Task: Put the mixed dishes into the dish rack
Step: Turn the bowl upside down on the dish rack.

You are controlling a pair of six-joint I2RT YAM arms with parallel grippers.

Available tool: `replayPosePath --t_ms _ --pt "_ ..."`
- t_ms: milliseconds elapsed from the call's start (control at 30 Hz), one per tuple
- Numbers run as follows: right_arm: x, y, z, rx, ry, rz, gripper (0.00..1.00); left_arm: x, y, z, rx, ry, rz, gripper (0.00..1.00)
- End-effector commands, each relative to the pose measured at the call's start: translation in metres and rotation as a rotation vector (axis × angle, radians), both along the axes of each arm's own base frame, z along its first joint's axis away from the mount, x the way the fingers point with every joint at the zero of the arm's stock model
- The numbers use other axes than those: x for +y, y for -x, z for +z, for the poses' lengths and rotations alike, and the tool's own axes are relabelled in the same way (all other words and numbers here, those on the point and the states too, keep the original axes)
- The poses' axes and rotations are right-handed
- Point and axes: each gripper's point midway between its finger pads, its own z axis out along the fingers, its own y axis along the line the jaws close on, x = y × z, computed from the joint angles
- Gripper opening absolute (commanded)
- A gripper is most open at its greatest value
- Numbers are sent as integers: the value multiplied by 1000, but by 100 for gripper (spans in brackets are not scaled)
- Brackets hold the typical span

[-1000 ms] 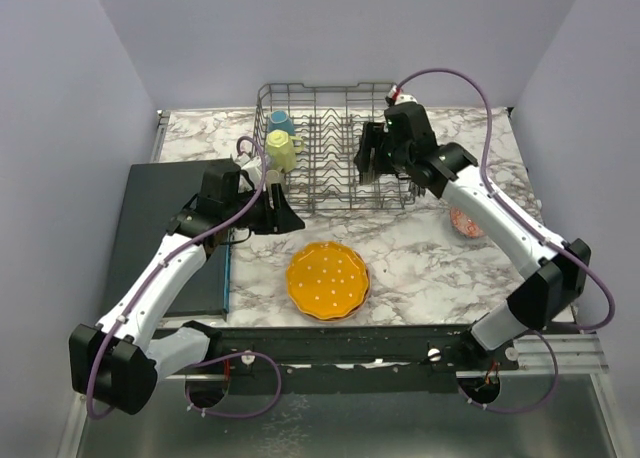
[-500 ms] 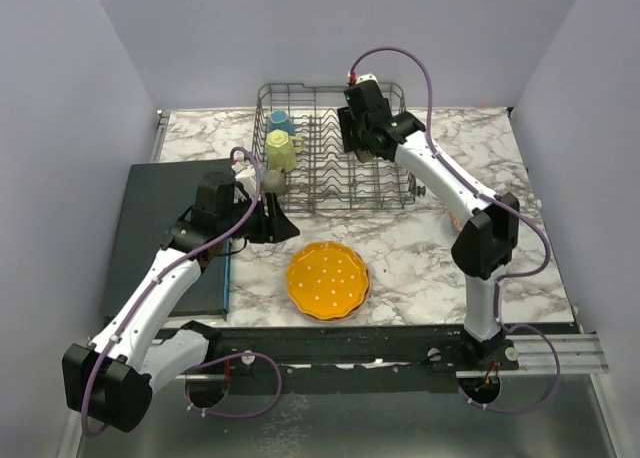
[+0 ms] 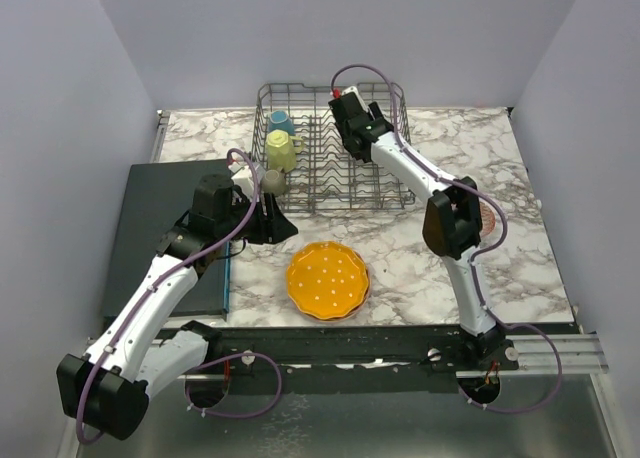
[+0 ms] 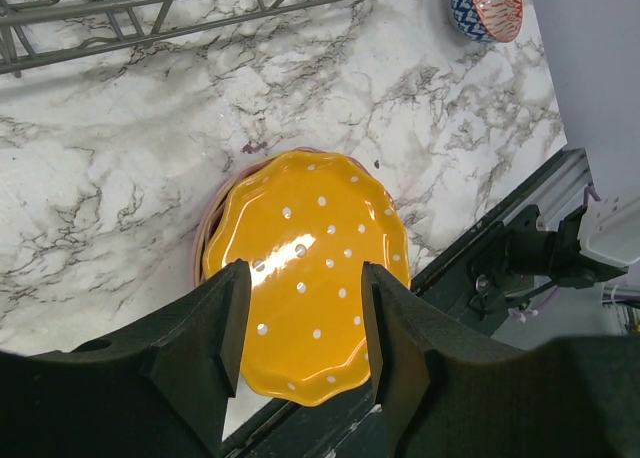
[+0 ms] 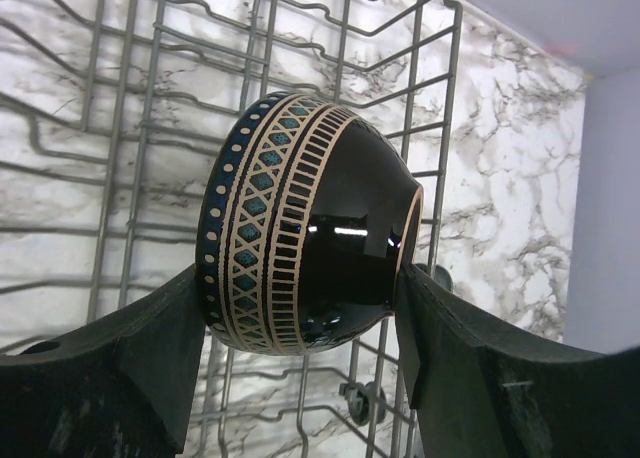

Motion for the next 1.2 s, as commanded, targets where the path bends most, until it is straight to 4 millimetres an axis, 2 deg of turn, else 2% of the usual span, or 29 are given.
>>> replayPosePath --t_ms 0,500,633,1167 --pt "-12 -30 31 -144 92 -37 9 5 1 -6 -4 -32 12 54" --pt "-26 -72 14 -221 250 -30 8 7 -1 -10 6 -48 25 54" --pt "-29 -83 -4 -219 278 -18 8 7 -2 -13 12 -55 29 54" --pt "-33 -98 -35 -209 319 -13 9 8 -3 -17 28 -65 30 54"
